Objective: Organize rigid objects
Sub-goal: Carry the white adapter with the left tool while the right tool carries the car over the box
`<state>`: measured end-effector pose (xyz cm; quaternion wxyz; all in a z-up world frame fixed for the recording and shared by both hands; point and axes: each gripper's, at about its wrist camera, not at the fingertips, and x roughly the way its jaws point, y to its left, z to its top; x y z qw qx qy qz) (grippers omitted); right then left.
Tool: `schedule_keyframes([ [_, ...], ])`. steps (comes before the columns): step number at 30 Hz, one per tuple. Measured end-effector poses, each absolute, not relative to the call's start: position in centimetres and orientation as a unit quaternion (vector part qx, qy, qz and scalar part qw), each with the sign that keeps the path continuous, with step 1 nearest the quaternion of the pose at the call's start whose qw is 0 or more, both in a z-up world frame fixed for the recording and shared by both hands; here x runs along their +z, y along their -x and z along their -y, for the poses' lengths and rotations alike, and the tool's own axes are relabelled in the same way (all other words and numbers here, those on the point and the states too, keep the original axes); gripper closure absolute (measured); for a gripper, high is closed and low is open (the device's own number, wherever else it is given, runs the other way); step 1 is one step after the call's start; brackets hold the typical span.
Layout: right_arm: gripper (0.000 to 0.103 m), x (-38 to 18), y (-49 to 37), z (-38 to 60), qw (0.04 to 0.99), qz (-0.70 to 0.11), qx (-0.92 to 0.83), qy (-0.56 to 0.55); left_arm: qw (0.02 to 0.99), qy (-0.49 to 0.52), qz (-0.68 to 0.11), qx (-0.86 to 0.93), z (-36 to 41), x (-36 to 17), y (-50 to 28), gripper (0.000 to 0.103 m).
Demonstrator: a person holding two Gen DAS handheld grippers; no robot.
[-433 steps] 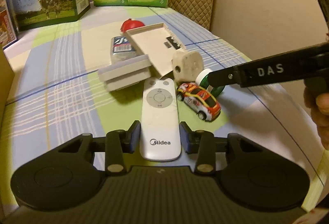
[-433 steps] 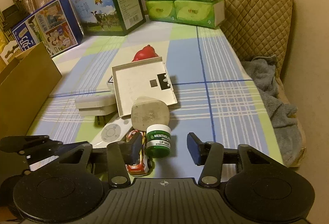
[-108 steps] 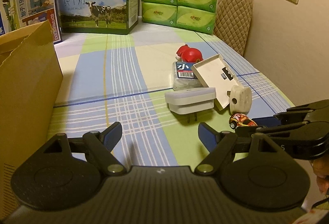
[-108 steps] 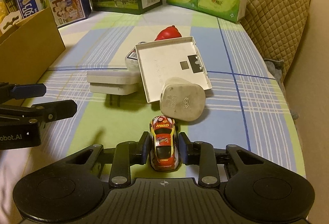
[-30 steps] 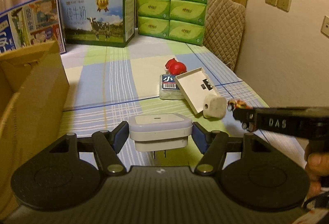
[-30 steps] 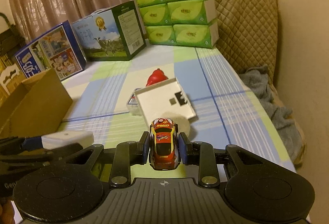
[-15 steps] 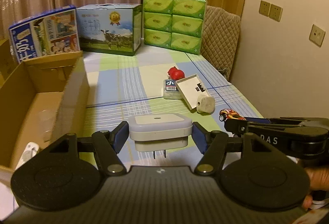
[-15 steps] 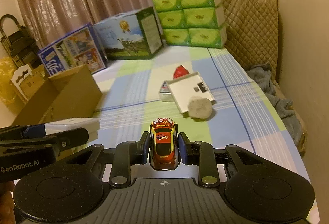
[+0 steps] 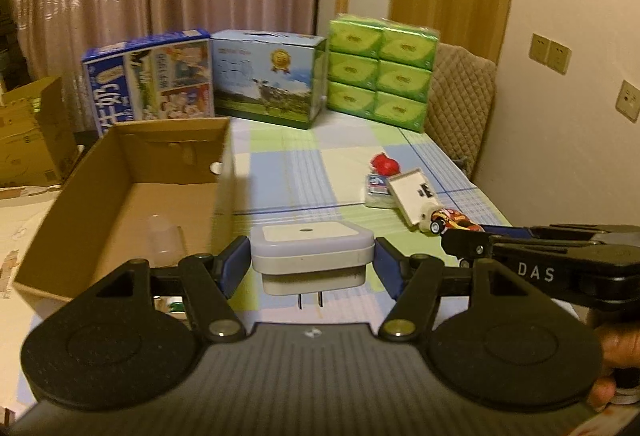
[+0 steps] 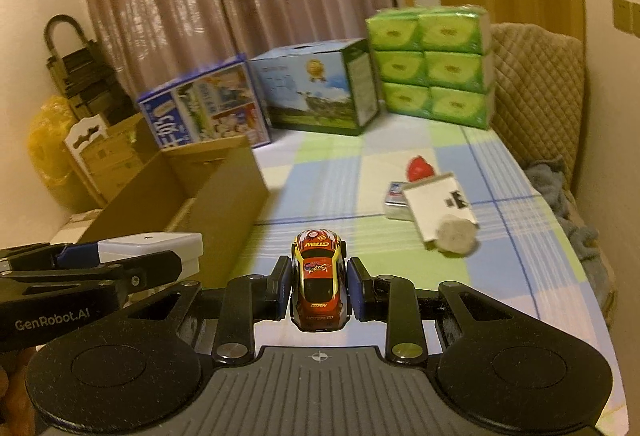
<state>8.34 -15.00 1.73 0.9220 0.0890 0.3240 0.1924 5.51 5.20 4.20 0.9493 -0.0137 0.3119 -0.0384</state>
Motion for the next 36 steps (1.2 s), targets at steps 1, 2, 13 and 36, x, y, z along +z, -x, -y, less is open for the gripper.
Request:
schedule_keyframes([
  [1,0.077,1.9,-8.3,14.6,0.922,-0.323,0.196,-0.087,0.95,0.015,-0.31,-0.035,-5.7,4.4,-5.3,0.041],
  [2,0.077,2.0,-8.2,14.2,0.921,-0.323,0.2,-0.084,0.95,0.017,-0.309,-0.032,-6.1,4.6,-5.2,0.041],
  [13,0.077,3.1,-8.4,8.9,0.913,-0.319,0.248,-0.056,0.955,0.026,-0.294,0.02,-12.6,6.2,-3.8,0.041],
  [36,0.077,3.2,-12.1,-3.6,0.884,-0.328,0.332,-0.016,0.944,0.019,-0.321,0.076,-24.9,5.0,-5.7,0.041],
])
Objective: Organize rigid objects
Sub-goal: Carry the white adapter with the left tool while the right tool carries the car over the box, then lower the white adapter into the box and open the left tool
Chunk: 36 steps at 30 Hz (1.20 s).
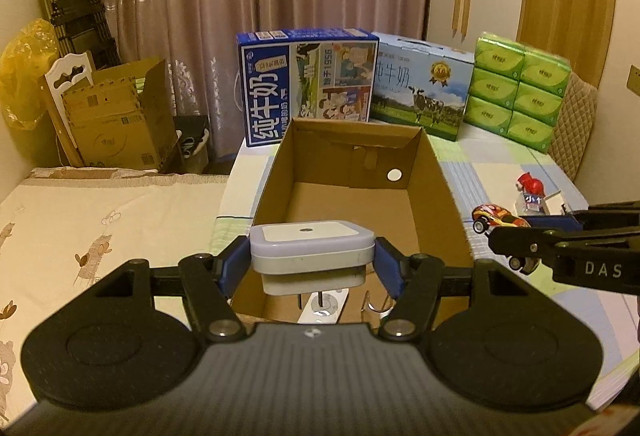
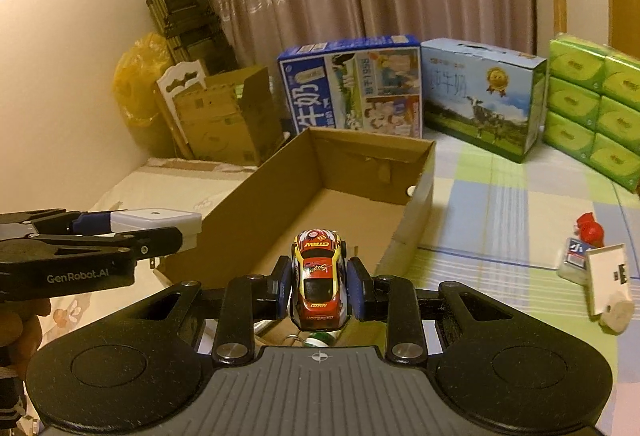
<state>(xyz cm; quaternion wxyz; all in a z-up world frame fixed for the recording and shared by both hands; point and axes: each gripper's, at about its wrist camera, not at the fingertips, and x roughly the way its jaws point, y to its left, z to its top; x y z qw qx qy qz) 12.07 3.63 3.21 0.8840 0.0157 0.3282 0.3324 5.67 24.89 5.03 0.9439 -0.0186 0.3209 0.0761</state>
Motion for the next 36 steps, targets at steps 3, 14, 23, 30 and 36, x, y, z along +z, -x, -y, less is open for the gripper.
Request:
schedule_keyframes([
  [3,0.077,2.8,-12.5,-4.4,0.882,-0.333,0.334,-0.014,0.942,0.016,-0.327,0.072,-25.1,4.5,-6.3,0.041],
  [14,0.077,1.4,-13.8,-5.7,0.877,-0.346,0.332,-0.012,0.936,0.014,-0.346,0.061,-25.7,2.7,-7.9,0.041],
  [23,0.077,0.7,-14.5,-6.2,0.876,-0.355,0.327,-0.012,0.934,0.015,-0.353,0.054,-26.0,2.0,-9.2,0.041],
  [30,0.077,0.2,-15.1,-6.6,0.876,-0.359,0.321,-0.013,0.93,0.017,-0.364,0.047,-26.3,1.2,-10.3,0.041],
  [36,0.077,-0.1,-15.5,-6.6,0.876,-0.364,0.317,-0.018,0.923,0.026,-0.381,0.041,-26.6,0.2,-11.1,0.04],
])
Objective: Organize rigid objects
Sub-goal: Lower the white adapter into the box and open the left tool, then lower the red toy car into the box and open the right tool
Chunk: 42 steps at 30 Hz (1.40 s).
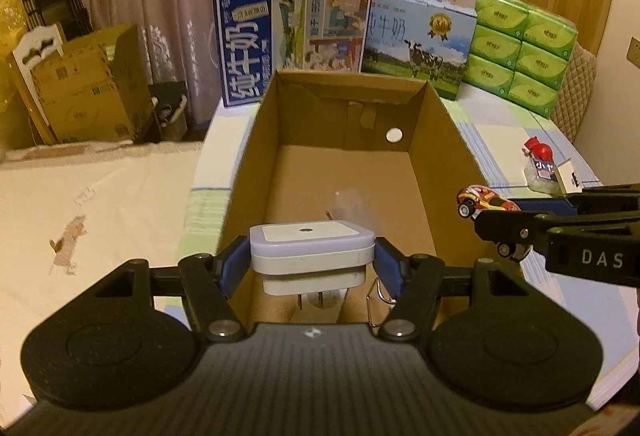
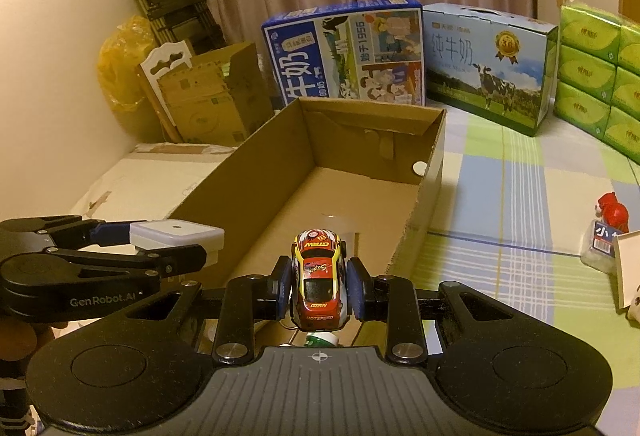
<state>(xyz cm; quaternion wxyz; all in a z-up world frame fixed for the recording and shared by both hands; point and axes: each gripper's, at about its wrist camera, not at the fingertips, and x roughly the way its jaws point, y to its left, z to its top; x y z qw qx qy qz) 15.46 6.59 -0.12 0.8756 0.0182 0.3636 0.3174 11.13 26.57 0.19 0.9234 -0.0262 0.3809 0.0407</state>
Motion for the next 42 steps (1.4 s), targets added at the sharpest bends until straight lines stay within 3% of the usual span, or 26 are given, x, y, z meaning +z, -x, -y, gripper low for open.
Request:
schedule_keyframes([
  [4,0.077,-0.3,-15.6,-6.7,0.874,-0.367,0.317,-0.02,0.923,0.025,-0.381,0.057,-26.7,0.0,-11.4,0.03],
  [39,0.076,-1.4,-16.2,-6.7,0.87,-0.378,0.315,-0.04,0.922,0.02,-0.381,0.068,-26.5,0.3,-10.5,0.03],
  [42,0.071,-1.4,-16.3,-6.5,0.87,-0.377,0.314,-0.052,0.922,0.021,-0.38,0.068,-26.5,0.3,-10.5,0.03],
])
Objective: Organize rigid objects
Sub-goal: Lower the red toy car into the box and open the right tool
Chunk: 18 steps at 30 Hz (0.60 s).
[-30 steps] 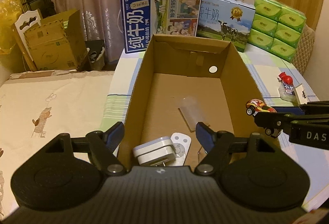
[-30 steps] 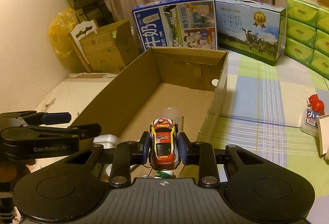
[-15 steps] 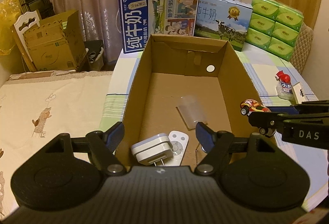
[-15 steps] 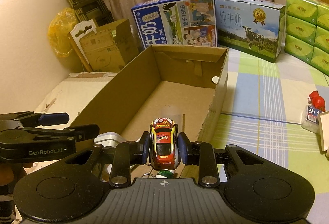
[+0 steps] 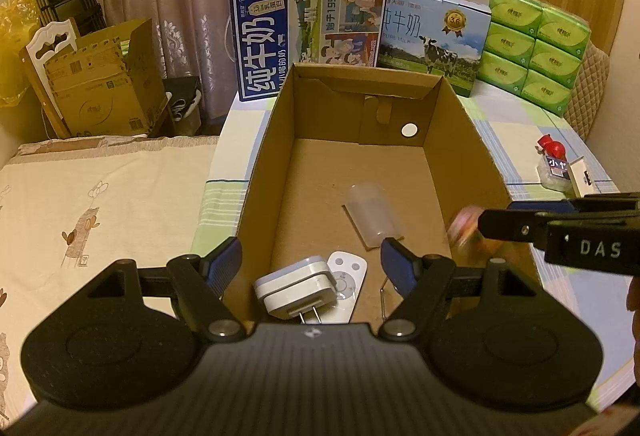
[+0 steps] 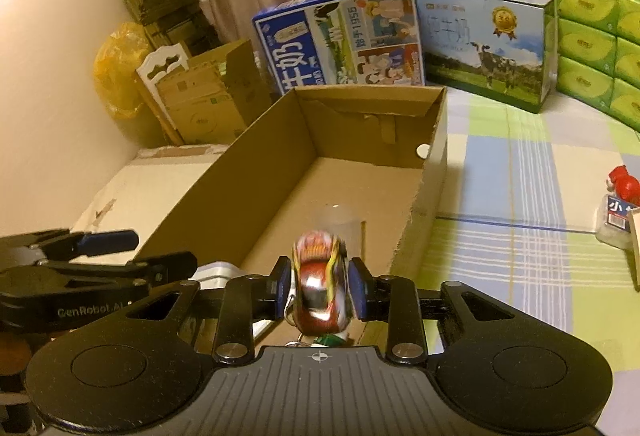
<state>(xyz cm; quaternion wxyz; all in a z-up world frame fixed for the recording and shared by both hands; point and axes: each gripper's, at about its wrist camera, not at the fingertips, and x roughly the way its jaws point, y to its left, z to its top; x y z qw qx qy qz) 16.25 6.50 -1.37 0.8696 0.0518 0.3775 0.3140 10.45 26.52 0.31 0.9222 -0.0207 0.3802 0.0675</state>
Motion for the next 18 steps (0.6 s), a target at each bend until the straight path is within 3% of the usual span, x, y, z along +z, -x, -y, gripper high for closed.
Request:
schedule_keyframes([
  [4,0.059,-1.1,-16.3,-5.9,0.873,-0.372,0.308,-0.065,0.922,0.022,-0.379,0.068,-26.5,0.3,-10.3,0.03],
  [18,0.058,0.4,-14.5,-3.2,0.884,-0.356,0.294,-0.071,0.927,0.024,-0.368,0.068,-24.9,2.0,-8.6,0.03],
])
